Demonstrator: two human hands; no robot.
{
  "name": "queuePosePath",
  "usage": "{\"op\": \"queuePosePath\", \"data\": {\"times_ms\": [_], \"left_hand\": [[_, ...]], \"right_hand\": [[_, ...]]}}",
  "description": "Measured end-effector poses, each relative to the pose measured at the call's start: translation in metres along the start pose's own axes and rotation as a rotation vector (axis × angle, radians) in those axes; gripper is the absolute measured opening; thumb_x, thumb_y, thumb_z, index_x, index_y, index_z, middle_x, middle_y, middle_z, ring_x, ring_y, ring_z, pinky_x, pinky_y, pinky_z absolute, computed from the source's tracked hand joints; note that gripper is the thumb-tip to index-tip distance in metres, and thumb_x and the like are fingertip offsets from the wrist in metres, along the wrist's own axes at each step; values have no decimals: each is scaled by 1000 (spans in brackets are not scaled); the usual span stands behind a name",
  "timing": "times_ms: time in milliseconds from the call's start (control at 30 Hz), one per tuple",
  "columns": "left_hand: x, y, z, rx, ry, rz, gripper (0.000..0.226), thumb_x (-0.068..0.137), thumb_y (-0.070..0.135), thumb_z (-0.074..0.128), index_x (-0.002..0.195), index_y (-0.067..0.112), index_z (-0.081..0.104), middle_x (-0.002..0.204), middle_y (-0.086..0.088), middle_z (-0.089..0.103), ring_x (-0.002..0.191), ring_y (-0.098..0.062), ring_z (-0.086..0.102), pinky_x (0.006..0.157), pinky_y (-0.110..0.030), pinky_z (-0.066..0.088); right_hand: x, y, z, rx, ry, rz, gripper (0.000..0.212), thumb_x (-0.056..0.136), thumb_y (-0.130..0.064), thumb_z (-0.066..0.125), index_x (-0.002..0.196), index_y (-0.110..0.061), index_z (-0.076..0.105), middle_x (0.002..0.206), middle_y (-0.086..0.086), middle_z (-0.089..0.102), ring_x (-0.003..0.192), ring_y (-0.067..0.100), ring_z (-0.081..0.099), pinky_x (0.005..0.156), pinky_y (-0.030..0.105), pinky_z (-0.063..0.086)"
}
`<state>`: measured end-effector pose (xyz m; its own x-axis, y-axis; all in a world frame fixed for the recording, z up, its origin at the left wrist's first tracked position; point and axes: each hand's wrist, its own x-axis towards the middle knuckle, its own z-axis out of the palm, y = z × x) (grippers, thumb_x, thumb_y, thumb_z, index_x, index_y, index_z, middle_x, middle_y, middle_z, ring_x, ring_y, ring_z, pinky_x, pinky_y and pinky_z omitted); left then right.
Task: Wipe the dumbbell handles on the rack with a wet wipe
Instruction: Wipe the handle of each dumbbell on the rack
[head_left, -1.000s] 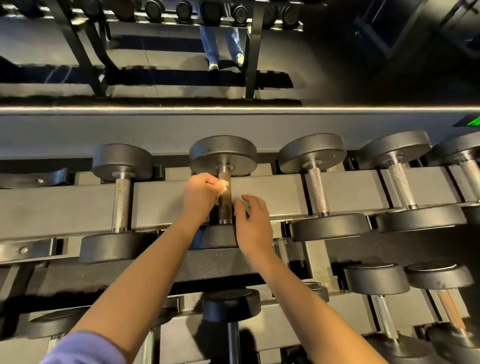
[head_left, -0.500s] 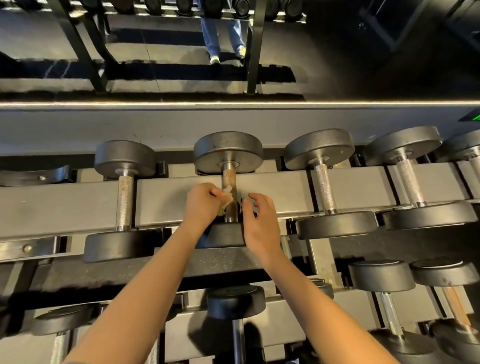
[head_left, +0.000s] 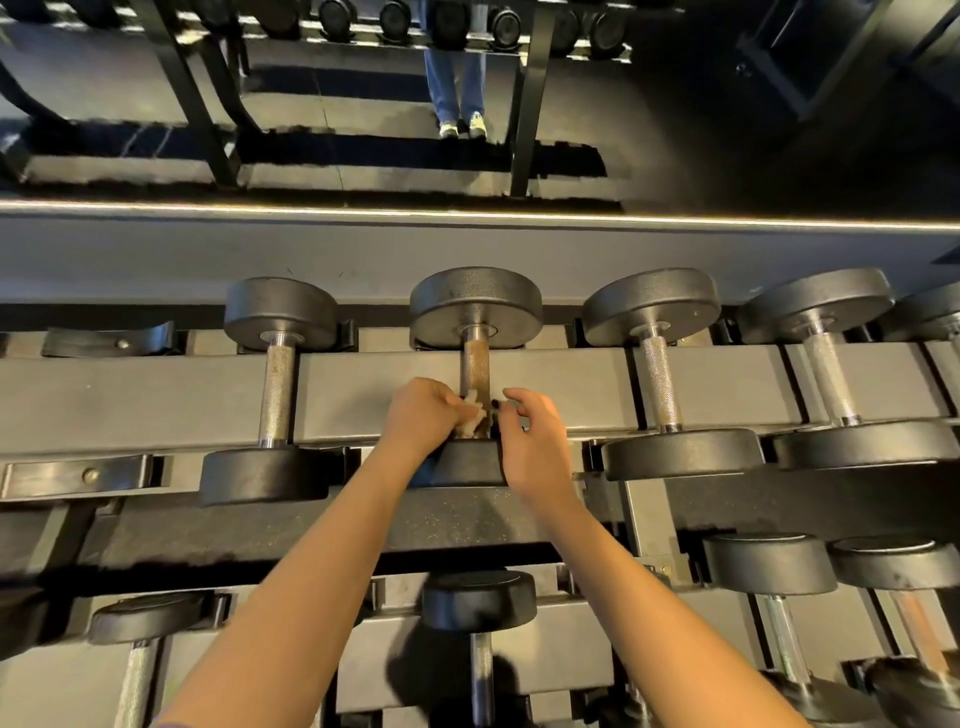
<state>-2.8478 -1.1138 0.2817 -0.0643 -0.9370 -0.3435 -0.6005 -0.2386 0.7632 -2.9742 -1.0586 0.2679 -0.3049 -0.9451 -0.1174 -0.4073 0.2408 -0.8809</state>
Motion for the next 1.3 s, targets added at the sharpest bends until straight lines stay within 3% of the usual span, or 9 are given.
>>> {"op": "queuePosePath", "data": {"times_ms": [167,333,433,567,667,800,967,1167,1300], "left_hand": [[-7,15,1,-227,133,56,20,85,15,69,66,20,66,65,5,62,62,-4,56,56,-9,42],[-9,25,2,-302,91,60,13,88,14,65,77,15,71,75,-9,68,68,-12,60,70,-29,51],[-7,27,-2,-252,145,101,18,89,16,61,74,12,71,71,-7,66,68,-13,60,71,-33,50],[3,37,-16,0,418,242,32,95,19,53,125,9,57,115,0,53,106,-10,49,92,-24,38],[17,42,-24,76,381,282,44,99,21,45,142,12,40,141,-1,42,129,-13,38,110,-31,32],[29,34,-21,148,385,326,39,101,20,39,137,9,47,137,-8,47,125,-23,43,106,-36,37],[30,31,-20,155,387,334,38,101,21,36,135,9,49,133,-9,49,120,-25,46,103,-41,40],[29,32,-26,158,353,313,40,102,22,37,140,11,44,140,-7,45,128,-22,42,108,-37,36],[30,28,-29,144,330,326,40,102,21,36,139,10,46,139,-8,47,127,-23,43,107,-43,38]], "right_hand": [[1,0,-1,65,-98,-22,29,97,-25,50,125,-26,57,115,-10,61,107,8,57,94,32,48],[14,-12,-10,204,-184,-93,24,92,-10,58,110,-24,62,94,-5,68,90,9,65,83,25,52],[28,-24,-14,194,-99,-115,17,88,-7,61,101,-15,69,86,-6,69,82,7,66,79,25,54],[53,-33,-9,-43,28,-203,19,92,-8,54,88,-11,72,82,-1,67,77,12,62,70,21,47],[61,-26,3,-162,-66,-197,18,94,-13,54,95,-10,72,94,3,67,86,12,63,77,21,50],[62,-21,3,-140,-171,-218,16,89,-21,62,76,-15,69,78,-1,60,68,5,54,65,16,42],[69,-21,12,-298,-125,-217,16,85,-16,66,99,-9,69,109,4,56,89,12,58,76,14,41],[80,-31,23,-130,40,-172,17,90,-30,63,98,-15,65,91,-1,66,82,10,62,76,26,54],[65,-23,9,-159,-67,-214,7,89,-15,63,92,-13,69,80,-7,64,67,-1,56,62,5,41]]}}
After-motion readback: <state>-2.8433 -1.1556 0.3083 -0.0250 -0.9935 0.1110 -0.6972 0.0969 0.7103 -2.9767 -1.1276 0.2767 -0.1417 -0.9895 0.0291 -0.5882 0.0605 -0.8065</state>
